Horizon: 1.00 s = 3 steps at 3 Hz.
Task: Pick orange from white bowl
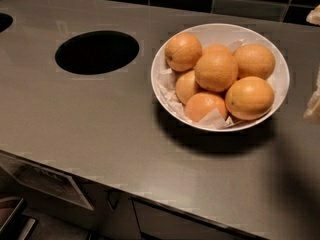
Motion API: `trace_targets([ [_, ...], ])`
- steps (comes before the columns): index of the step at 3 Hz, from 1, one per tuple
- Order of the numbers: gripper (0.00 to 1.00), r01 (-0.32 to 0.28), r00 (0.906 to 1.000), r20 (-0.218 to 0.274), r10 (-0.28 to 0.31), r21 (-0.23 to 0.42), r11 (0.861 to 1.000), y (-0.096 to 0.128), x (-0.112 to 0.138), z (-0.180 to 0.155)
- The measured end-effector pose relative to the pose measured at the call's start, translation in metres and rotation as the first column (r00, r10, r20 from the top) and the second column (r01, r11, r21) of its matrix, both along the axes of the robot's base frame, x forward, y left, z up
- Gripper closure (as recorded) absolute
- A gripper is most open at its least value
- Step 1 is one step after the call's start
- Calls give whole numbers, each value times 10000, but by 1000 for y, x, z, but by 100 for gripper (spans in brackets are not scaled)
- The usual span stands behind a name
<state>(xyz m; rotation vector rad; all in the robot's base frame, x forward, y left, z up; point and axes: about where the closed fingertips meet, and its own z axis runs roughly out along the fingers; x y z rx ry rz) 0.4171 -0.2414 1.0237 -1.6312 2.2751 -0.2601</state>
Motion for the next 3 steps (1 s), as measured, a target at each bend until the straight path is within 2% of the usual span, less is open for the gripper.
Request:
trace_targets([
  [1, 0, -25, 9999, 136, 25, 1, 10000, 2, 1, 3],
  [3, 0, -931, 9953, 241, 939, -315, 9952, 50, 24, 6],
])
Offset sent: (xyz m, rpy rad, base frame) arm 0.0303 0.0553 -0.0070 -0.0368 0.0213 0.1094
